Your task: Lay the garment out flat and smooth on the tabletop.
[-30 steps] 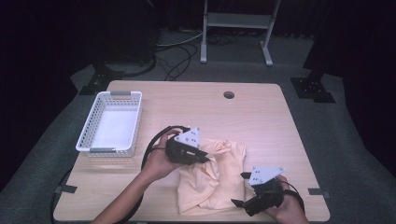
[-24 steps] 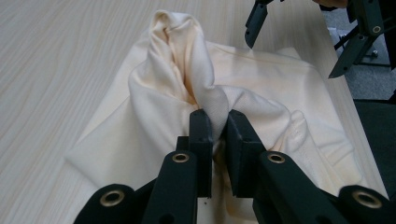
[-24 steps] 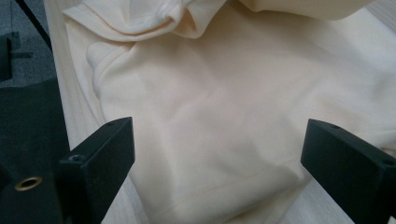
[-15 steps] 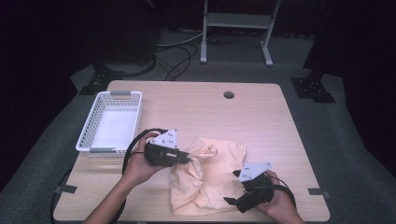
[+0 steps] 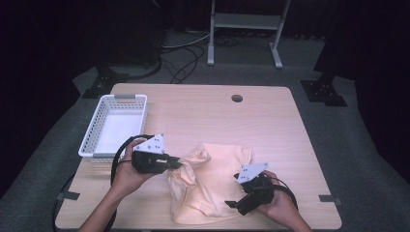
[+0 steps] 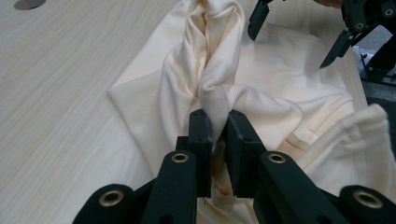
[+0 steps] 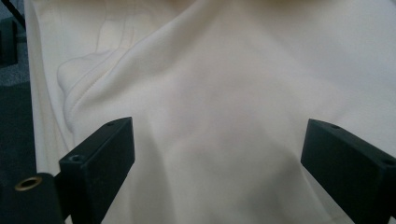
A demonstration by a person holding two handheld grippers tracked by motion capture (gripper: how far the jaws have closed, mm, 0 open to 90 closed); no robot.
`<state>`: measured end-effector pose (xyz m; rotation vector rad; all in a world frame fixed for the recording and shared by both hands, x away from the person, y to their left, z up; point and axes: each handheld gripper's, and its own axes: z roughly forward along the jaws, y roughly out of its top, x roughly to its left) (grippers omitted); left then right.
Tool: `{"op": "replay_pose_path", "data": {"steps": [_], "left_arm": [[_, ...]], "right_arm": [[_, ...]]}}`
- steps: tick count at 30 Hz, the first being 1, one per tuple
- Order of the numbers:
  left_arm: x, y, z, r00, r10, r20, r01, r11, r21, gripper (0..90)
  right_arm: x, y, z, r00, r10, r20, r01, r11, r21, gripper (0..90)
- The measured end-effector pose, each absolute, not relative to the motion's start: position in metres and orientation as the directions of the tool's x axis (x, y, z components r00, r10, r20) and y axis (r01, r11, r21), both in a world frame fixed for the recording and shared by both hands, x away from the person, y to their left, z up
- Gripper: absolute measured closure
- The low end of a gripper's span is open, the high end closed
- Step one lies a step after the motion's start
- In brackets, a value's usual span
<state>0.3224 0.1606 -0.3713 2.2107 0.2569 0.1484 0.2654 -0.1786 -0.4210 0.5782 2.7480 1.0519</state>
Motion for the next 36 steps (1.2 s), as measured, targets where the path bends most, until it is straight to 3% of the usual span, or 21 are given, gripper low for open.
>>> {"op": "replay_pose_path", "data": {"steps": [15, 25, 36], "left_arm": [[0.317, 0.194, -0.373, 0.951, 0.308, 0.002, 0.18, -0.563, 0.806, 80.0], [0.318, 0.202, -0.375, 0.941, 0.339, -0.008, 0.203, -0.547, 0.812, 78.8], [0.317, 0.203, -0.374, 0.93, 0.366, -0.026, 0.224, -0.513, 0.829, 68.5]], "right_arm": [[0.285, -0.166, -0.433, -0.927, 0.376, -0.006, 0.29, 0.725, 0.624, 9.5], [0.287, -0.184, -0.433, -0.908, 0.418, -0.015, 0.322, 0.721, 0.614, 9.7], [0.287, -0.216, -0.432, -0.882, 0.472, -0.014, 0.37, 0.709, 0.6, 9.7]]}}
